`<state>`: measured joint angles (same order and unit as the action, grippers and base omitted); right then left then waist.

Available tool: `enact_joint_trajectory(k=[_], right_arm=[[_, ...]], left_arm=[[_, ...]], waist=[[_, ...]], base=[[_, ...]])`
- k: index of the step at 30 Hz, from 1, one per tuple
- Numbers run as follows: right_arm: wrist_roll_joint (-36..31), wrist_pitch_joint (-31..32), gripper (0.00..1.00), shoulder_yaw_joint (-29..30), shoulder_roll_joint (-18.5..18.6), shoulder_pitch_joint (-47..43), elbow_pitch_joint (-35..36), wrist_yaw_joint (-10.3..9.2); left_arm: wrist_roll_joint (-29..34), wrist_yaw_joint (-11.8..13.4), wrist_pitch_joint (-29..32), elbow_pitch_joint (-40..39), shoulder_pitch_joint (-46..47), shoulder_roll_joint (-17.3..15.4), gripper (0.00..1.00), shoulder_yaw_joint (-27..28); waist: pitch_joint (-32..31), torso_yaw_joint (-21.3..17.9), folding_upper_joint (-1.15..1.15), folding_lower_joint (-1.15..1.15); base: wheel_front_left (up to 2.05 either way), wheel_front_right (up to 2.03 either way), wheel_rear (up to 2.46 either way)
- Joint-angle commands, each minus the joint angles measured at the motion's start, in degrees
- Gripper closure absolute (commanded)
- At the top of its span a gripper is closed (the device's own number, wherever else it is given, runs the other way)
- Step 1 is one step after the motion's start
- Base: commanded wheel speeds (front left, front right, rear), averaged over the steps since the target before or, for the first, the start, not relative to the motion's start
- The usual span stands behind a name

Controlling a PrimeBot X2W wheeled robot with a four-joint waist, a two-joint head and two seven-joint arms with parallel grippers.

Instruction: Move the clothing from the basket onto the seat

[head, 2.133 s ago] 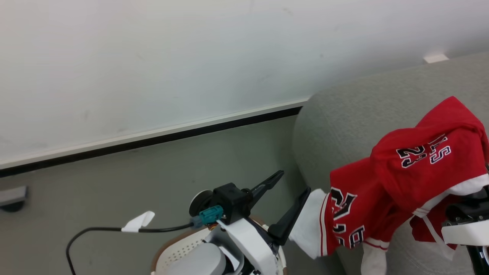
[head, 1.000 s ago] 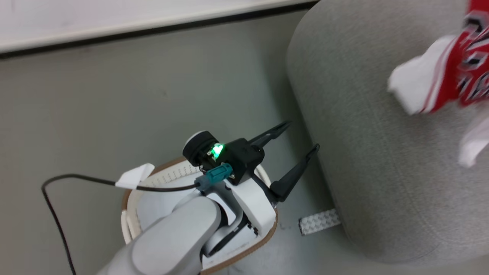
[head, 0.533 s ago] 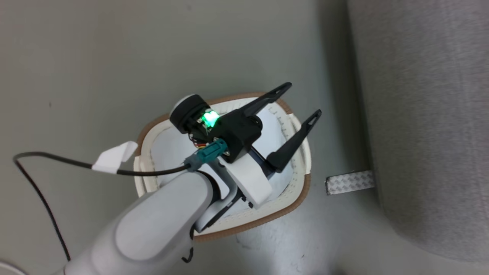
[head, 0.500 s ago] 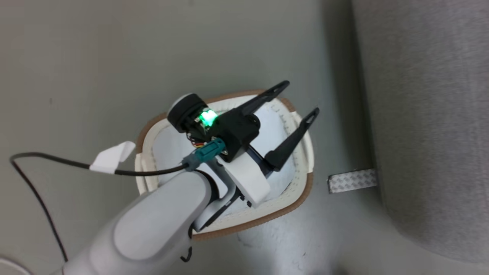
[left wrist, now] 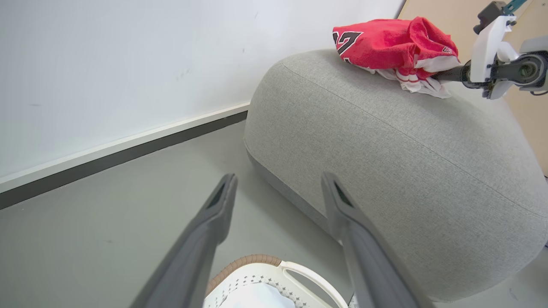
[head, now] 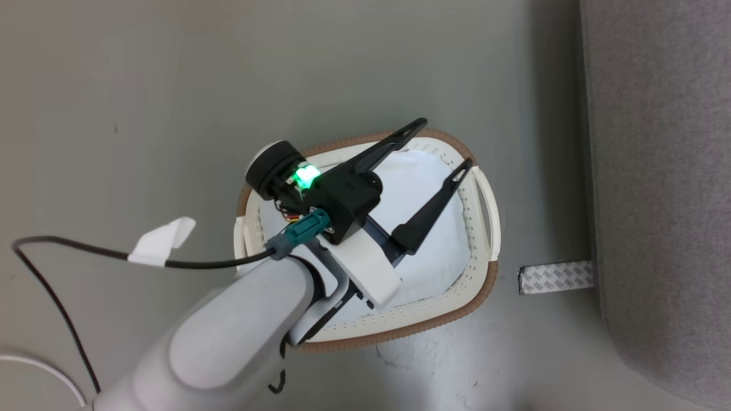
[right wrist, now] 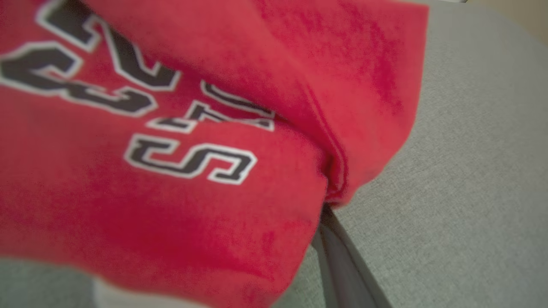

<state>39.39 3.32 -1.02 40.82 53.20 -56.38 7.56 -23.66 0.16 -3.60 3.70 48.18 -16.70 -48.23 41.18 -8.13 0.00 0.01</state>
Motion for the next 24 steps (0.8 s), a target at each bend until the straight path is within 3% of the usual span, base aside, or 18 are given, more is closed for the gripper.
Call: enact_joint_trajectory(k=[1, 5, 12, 18, 24], right_arm=[[0.6, 1.1, 0.0, -0.8, -0.9, -0.2, -0.8, -0.14], [1.7, 7.2, 0.0, -2.7, -1.3, 0.7, -2.9, -0.14], [4.5, 20.5, 0.0, -6.0, 1.2, -1.5, -2.6, -0.14], [6.5, 29.4, 0.0, -10.1, 5.7, -3.5, 5.3, -0.14], [9.5, 31.3, 0.0, -13.1, 8.8, -3.6, 19.5, -0.13]], left_arm=[[-0.6, 0.3, -0.4, 0.5, -0.7, -0.5, 0.0, 0.2], [-1.3, 0.4, -1.2, 1.8, -2.4, -0.6, 0.0, 0.1], [-4.5, 0.8, -4.7, 6.4, -7.2, 0.3, 0.0, 0.3], [-7.1, 1.6, -7.2, 9.1, -11.5, 1.0, 0.0, 1.1], [-9.5, 3.3, -8.9, 9.4, -15.3, 0.6, 0.0, 3.1]], waist=[[-1.6, -0.3, 0.0, -0.01], [-5.7, -1.0, 0.0, -0.01], [-17.3, -2.0, 0.0, -0.01], [-27.2, -2.1, 0.0, -0.01], [-34.8, -1.1, 0.0, -0.01]], base=[[0.0, 0.0, 0.0], [0.0, 0.0, 0.0], [0.0, 0.0, 0.0], [0.0, 0.0, 0.0], [0.0, 0.0, 0.0]])
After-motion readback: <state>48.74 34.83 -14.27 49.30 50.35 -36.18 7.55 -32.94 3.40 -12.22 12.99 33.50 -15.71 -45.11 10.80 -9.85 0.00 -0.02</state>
